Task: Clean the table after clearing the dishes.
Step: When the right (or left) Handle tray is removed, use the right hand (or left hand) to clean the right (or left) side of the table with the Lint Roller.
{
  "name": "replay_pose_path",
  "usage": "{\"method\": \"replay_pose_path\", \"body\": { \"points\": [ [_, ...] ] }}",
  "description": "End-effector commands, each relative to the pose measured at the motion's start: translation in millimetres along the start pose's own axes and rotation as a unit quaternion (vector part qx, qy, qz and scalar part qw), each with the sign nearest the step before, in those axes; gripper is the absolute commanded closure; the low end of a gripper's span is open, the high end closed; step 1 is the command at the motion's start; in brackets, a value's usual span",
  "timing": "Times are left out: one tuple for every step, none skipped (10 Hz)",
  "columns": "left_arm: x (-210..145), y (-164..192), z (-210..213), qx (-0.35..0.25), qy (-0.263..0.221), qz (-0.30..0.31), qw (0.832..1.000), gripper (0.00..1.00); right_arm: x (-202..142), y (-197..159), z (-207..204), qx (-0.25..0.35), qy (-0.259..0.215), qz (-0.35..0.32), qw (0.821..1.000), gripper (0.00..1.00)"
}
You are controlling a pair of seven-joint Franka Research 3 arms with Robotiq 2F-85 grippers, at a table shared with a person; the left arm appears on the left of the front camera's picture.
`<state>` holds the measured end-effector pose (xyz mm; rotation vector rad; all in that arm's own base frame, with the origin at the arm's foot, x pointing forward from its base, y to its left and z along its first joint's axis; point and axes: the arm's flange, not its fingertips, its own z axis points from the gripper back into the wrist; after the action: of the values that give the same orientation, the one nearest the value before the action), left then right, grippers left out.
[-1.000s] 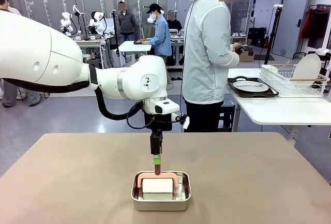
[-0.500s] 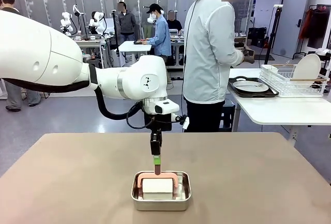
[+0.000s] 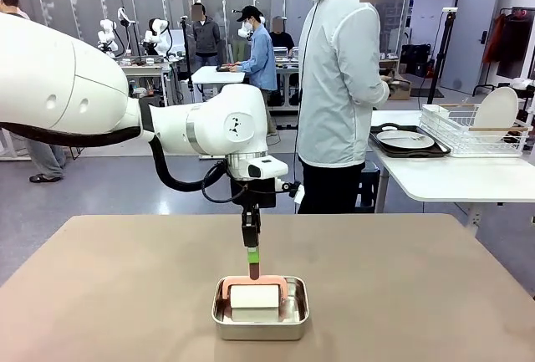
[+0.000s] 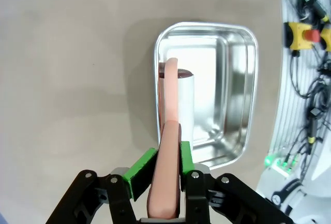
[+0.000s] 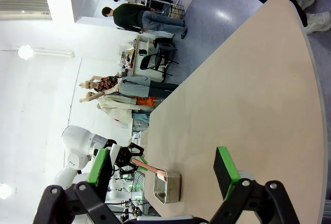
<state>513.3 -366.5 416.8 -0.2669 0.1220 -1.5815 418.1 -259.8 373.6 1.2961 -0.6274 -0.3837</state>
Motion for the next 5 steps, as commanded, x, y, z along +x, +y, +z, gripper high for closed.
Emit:
{"method": "replay_pose_path", "body": {
  "points": [
    [-28, -25, 39, 0.018, -0.05, 0.039, 0.998, 1.0, -2, 3, 1, 0.001, 0.006, 0.005, 1.0, 0.0],
    [-41, -38, 56, 0.019, -0.092, 0.065, 0.993, 1.0, -2, 3, 1, 0.001, 0.006, 0.005, 1.0, 0.0],
    [-61, -52, 75, 0.02, -0.147, 0.109, 0.983, 1.0, -2, 3, 1, 0.001, 0.006, 0.005, 1.0, 0.0],
    [-89, -64, 90, 0.046, -0.182, 0.176, 0.966, 1.0, -2, 3, 1, 0.001, 0.006, 0.005, 1.0, 0.0],
    [-123, -72, 97, 0.052, -0.239, 0.25, 0.937, 1.0, -2, 3, 1, 0.001, 0.006, 0.005, 1.0, 0.0]
  ]
}}
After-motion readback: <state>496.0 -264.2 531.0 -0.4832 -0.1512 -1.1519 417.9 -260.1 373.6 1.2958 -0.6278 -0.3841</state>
